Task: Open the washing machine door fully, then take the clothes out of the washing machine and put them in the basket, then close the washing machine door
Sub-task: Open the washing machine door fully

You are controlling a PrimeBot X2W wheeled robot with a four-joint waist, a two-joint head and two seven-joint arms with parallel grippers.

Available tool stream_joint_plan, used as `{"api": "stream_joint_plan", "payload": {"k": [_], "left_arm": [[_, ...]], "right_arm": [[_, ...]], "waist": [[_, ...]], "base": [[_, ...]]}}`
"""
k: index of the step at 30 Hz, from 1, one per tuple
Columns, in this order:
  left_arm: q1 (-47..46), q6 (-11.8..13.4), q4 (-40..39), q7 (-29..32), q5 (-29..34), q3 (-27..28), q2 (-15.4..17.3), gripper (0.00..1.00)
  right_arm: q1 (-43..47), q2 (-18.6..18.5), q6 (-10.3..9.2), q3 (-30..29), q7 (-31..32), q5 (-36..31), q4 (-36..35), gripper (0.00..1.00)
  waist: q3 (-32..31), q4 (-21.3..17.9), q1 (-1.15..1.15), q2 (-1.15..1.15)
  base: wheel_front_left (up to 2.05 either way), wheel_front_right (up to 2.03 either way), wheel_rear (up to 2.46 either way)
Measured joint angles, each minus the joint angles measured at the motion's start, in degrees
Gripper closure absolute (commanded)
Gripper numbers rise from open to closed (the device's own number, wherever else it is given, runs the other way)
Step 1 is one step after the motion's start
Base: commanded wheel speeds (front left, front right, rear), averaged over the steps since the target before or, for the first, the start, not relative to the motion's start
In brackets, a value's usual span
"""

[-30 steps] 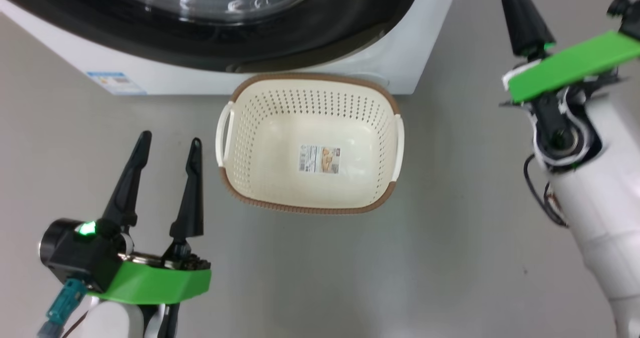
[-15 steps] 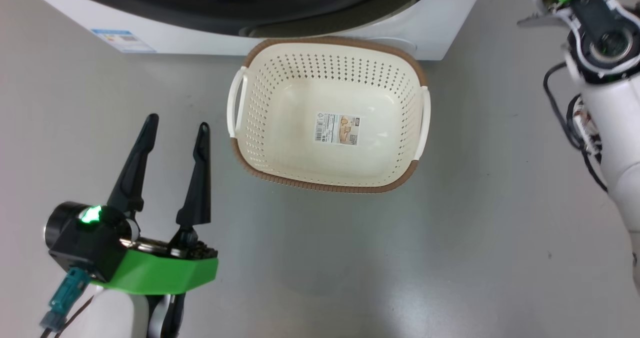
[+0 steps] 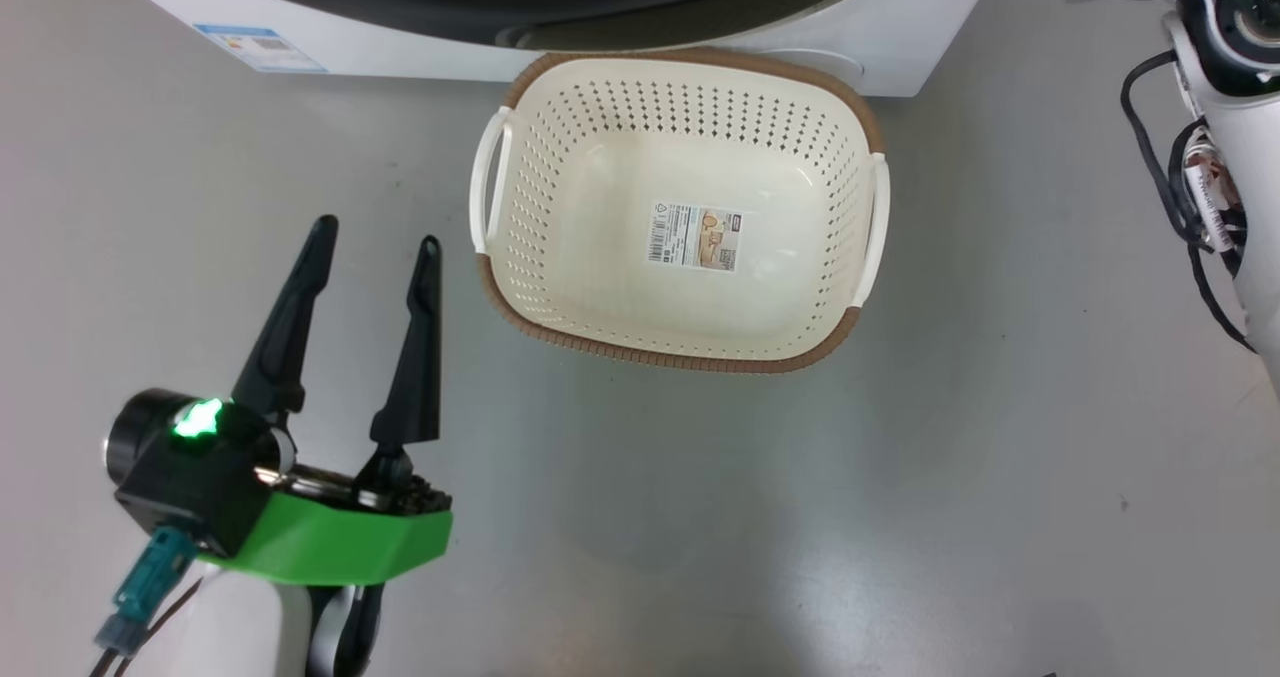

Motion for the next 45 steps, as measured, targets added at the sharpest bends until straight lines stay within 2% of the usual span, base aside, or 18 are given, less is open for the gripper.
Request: {"api": "stream_joint_plan", "payload": {"k": [5, 12, 32, 39, 43, 44, 45], "left_arm": [[-0.24, 0.00, 0.31, 0.00, -0.52, -0.43, -0.02, 0.00], [-1.12, 0.00, 0.29, 0.00, -4.78, 0.04, -0.24, 0.00], [-1.14, 0.00, 0.92, 0.00, -4.82, 0.41, -0.43, 0.00], [-1.10, 0.00, 1.09, 0.00, -4.80, 0.98, -0.44, 0.00], [-1.09, 0.00, 1.29, 0.00, -4.74, 1.16, -0.44, 0.00], [-1.09, 0.00, 1.31, 0.00, -4.65, 1.16, -0.44, 0.00], [-1.09, 0.00, 1.31, 0.00, -4.65, 1.20, -0.44, 0.00]], "right_arm": [[-0.11, -0.12, -0.01, -0.81, 3.99, 3.64, 0.04, 1.00], [0.38, -0.86, -0.03, -0.04, 9.91, 4.38, -1.59, 1.00], [5.89, -1.36, -0.01, 1.75, 21.93, 6.03, -7.84, 1.00], [7.72, -1.38, -0.01, 1.64, 23.41, 6.47, -8.75, 1.00], [8.41, -1.12, -0.01, 0.94, 21.76, 6.06, -9.27, 1.00], [8.53, -1.04, -0.01, 0.65, 20.61, 5.21, -9.68, 0.96], [8.55, -0.99, -0.01, 0.15, 18.91, 3.92, -10.50, 0.58]], "waist": [[-0.06, 0.18, 0.00, 0.00], [-0.67, -0.05, 0.00, 0.00], [-2.99, -1.34, 0.00, 0.00], [-3.60, -1.85, 0.00, 0.00], [-3.61, -2.36, 0.00, 0.00], [-3.57, -2.50, 0.00, 0.00], [-3.49, -2.64, 0.00, 0.00]], "base": [[0.00, 0.00, 0.00], [0.00, 0.00, 0.00], [0.00, 0.00, 0.00], [0.00, 0.00, 0.00], [0.00, 0.00, 0.00], [0.00, 0.00, 0.00], [0.00, 0.00, 0.00]]}}
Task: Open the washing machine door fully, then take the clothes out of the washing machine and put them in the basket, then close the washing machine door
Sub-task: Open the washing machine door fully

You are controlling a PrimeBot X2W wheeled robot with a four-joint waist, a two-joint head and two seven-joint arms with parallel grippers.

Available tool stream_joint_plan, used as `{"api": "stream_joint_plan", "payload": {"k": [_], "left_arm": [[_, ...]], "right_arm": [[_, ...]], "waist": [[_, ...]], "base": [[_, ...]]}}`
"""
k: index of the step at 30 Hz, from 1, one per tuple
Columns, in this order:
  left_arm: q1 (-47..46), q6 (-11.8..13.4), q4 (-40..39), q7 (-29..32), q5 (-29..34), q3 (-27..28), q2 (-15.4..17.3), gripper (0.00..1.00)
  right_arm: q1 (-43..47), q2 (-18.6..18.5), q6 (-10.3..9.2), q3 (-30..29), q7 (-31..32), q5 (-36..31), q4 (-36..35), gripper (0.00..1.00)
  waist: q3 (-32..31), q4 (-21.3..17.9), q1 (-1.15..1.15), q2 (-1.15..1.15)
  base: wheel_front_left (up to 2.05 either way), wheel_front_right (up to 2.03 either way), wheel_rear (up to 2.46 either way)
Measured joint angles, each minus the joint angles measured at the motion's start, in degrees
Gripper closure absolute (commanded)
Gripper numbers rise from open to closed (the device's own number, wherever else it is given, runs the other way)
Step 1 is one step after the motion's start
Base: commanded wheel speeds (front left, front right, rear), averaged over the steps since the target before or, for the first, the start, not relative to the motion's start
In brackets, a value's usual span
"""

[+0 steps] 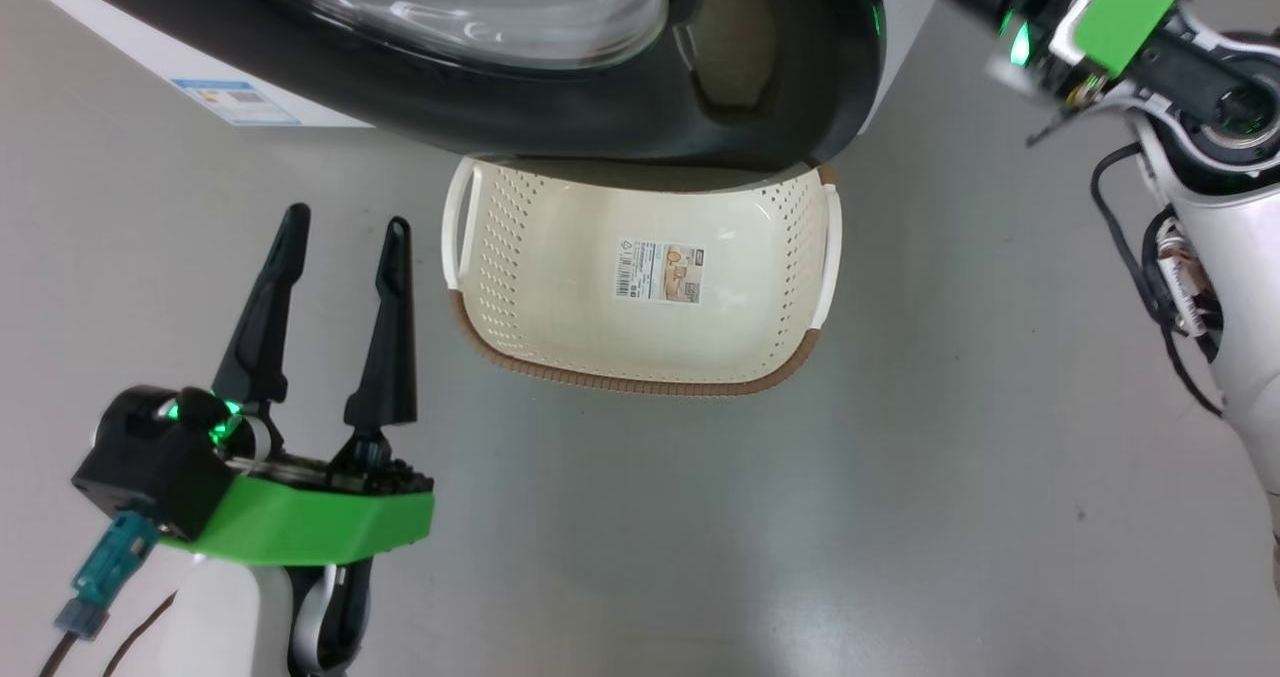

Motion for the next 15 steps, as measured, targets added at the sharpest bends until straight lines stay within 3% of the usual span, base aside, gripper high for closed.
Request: {"api": "stream_joint_plan", "payload": {"k": [1, 2, 9, 15], "left_arm": [[0.00, 0.00, 0.01, 0.00, 0.00, 0.03, 0.00, 0.00], [0.00, 0.00, 0.03, 0.00, 0.00, 0.04, 0.00, 0.00], [-0.04, 0.00, 0.59, 0.00, 0.01, 0.25, 0.02, 0.00], [-0.06, 0.00, 1.13, 0.00, 0.10, 0.75, 0.05, 0.00]], "right_arm": [[0.01, -0.01, 0.00, -0.52, -2.00, -1.16, -1.14, 0.08], [0.01, 0.01, 0.01, -0.90, -4.04, -2.27, -1.91, 0.00], [4.81, -1.07, 0.00, -0.94, -17.88, -10.62, -6.37, 0.00], [6.73, -4.28, 0.01, 4.16, -31.92, -19.37, -8.32, 0.00]], "waist": [[0.13, -0.13, 0.00, 0.00], [0.24, -0.27, 0.00, 0.00], [0.76, -1.06, 0.00, 0.00], [0.54, -1.98, 0.00, 0.00]], "base": [[0.00, 0.00, 0.00], [0.00, 0.00, 0.00], [0.00, 0.00, 0.00], [0.00, 0.00, 0.00]]}}
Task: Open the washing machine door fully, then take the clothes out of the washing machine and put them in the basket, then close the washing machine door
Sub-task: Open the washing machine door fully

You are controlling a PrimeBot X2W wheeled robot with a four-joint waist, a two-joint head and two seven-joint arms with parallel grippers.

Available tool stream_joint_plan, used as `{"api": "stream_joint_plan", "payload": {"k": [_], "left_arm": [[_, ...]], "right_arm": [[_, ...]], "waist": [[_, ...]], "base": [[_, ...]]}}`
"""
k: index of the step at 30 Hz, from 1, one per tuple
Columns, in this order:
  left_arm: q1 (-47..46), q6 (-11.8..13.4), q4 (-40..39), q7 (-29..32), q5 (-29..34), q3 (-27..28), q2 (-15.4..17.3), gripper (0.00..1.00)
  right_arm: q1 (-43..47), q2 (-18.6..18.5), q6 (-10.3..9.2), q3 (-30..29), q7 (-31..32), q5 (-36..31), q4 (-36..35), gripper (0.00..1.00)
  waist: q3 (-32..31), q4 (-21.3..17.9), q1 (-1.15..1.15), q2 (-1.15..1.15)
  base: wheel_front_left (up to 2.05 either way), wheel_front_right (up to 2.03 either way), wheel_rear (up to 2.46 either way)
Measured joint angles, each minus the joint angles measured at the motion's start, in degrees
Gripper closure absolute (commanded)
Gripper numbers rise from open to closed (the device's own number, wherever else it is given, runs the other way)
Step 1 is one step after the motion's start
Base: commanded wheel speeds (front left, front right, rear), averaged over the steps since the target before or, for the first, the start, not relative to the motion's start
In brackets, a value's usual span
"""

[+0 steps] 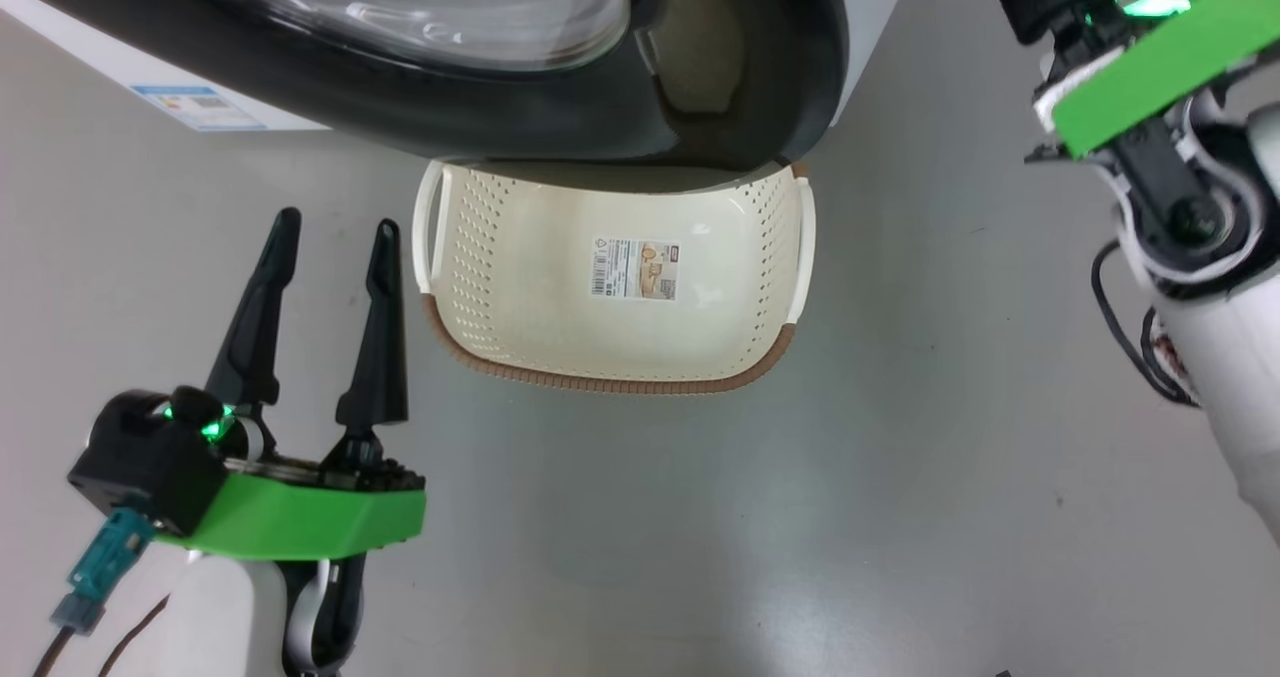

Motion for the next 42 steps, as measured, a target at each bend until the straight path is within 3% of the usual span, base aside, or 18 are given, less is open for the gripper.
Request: {"api": "stream_joint_plan", "payload": {"k": [4, 11, 17, 26, 34, 42], "left_arm": [[0.00, 0.00, 0.10, 0.00, 0.01, 0.18, 0.12, 0.00], [0.03, 0.00, 0.14, 0.00, 0.16, 0.68, 0.24, 0.00], [0.08, 0.00, 0.47, 0.00, 0.51, 0.79, 0.29, 0.00], [0.66, 0.00, 0.46, 0.00, 1.04, 0.97, 0.42, 0.00], [1.44, 0.00, 0.25, 0.00, 1.53, 0.79, 0.45, 0.00], [1.47, 0.00, 0.01, 0.00, 2.03, 0.82, 0.46, 0.00]], "right_arm": [[1.48, -2.75, 0.00, 4.81, -10.47, -6.25, 0.45, 0.00], [3.91, -4.30, 0.00, 6.51, -17.78, -15.05, 3.02, 0.00], [11.08, -0.12, 0.00, -6.42, -17.91, -31.41, 0.02, 0.00], [23.60, 8.67, 0.01, -16.10, -17.91, -48.86, -8.56, 0.00], [31.72, 13.08, 0.01, -19.96, -17.92, -57.68, -13.76, 0.00], [34.35, 14.36, 0.01, -20.23, -17.92, -59.00, -14.75, 0.00]], "waist": [[-0.51, -0.63, 0.00, 0.00], [-1.21, -1.70, 0.00, 0.00], [-2.19, -2.32, 0.00, 0.00], [-3.68, -3.17, 0.00, 0.00], [-4.05, -3.20, 0.00, 0.00], [-3.74, -3.70, 0.00, 0.00]], "base": [[0.00, 0.00, 0.00], [0.00, 0.00, 0.00], [0.00, 0.00, 0.00], [0.00, 0.00, 0.00], [0.00, 0.00, 0.00], [0.00, 0.00, 0.00]]}}
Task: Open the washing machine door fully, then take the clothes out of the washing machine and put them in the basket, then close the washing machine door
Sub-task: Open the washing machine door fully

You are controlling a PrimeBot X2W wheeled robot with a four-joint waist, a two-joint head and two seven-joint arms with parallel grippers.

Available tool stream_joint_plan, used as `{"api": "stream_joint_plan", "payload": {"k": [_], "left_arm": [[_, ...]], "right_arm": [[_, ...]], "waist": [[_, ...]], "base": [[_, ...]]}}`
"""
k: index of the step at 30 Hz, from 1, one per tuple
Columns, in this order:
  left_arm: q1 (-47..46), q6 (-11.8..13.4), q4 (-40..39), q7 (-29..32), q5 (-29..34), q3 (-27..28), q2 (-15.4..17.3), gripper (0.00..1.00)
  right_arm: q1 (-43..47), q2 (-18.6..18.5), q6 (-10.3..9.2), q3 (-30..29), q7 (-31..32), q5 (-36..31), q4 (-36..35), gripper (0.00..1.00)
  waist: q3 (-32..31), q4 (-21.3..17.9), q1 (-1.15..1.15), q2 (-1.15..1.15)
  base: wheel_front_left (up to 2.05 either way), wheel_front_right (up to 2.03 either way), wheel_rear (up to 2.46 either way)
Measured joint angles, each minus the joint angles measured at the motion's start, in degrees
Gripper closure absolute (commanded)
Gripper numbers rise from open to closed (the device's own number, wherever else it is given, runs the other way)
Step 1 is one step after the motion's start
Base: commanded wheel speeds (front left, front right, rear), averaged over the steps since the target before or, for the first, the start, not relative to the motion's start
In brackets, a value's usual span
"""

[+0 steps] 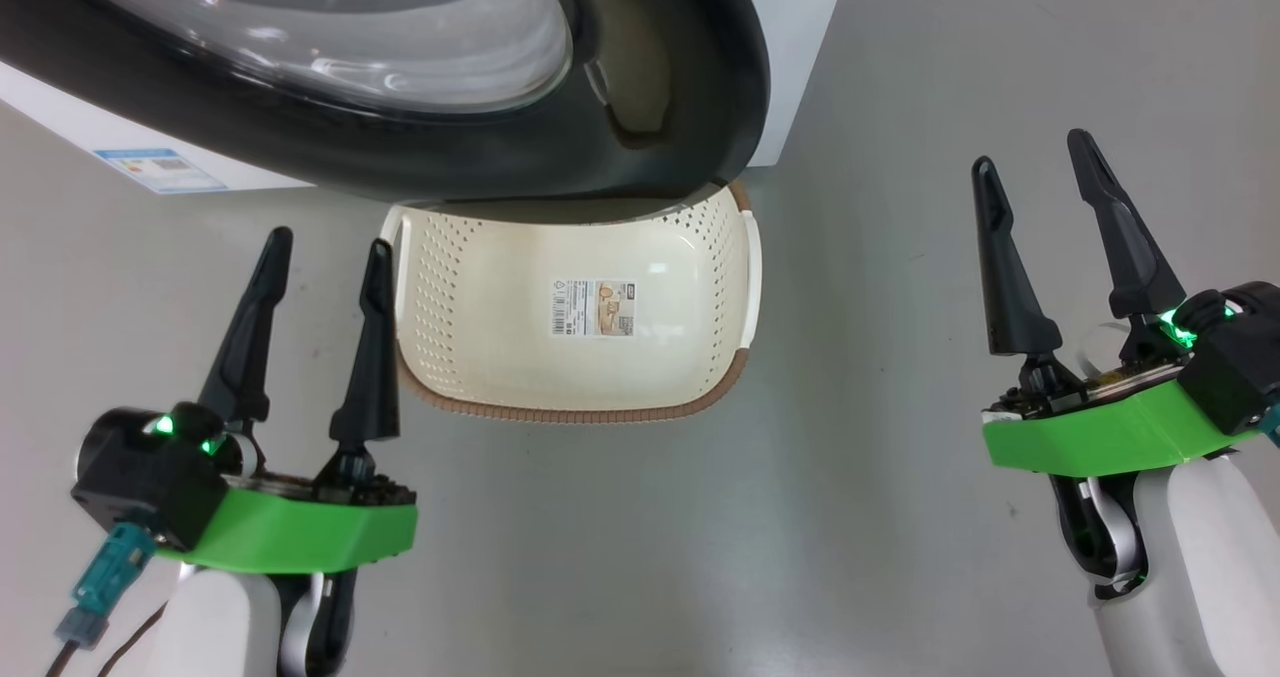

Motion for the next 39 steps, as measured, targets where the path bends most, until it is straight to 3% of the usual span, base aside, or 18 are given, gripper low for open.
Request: {"api": "stream_joint_plan", "payload": {"k": [23, 24, 25, 26, 33, 39], "left_arm": [[-0.01, 0.00, -0.31, 0.00, 0.00, 0.27, 0.04, 0.00], [-0.01, 0.00, -0.31, 0.00, 0.00, 0.27, 0.04, 0.00], [-0.01, 0.00, -0.31, 0.00, 0.00, 0.27, 0.04, 0.00], [-0.01, 0.00, -0.31, 0.00, 0.00, 0.26, 0.04, 0.00], [-0.01, 0.00, -0.30, 0.00, 0.00, 0.18, 0.03, 0.00], [-0.05, 0.00, -0.13, 0.00, -0.03, -0.01, 0.01, 0.00]], "right_arm": [[-0.04, 0.57, 0.00, 1.00, 0.00, -0.30, 0.81, 0.00], [-0.04, 0.57, 0.00, 0.98, 0.00, -0.30, 0.81, 0.13], [-0.05, 0.58, 0.00, 0.98, 0.00, -0.30, 0.87, 0.63], [-0.09, 0.58, 0.00, 1.01, 0.00, -0.30, 1.15, 0.97], [-1.91, 0.67, 0.01, 2.63, 0.01, 3.31, 5.69, 1.00], [-8.23, 0.75, 0.00, 3.50, 0.01, 12.60, 11.09, 1.00]], "waist": [[1.22, -0.25, 0.00, 0.00], [1.28, -0.22, 0.00, 0.00], [1.34, -0.20, 0.00, 0.00], [1.39, -0.17, 0.00, 0.00], [1.49, -0.03, 0.00, 0.00], [1.55, 0.29, 0.00, 0.00]], "base": [[0.00, 0.00, 0.00], [0.00, 0.00, 0.00], [0.00, 0.00, 0.00], [0.00, 0.00, 0.00], [0.00, 0.00, 0.00], [0.00, 0.00, 0.00]]}}
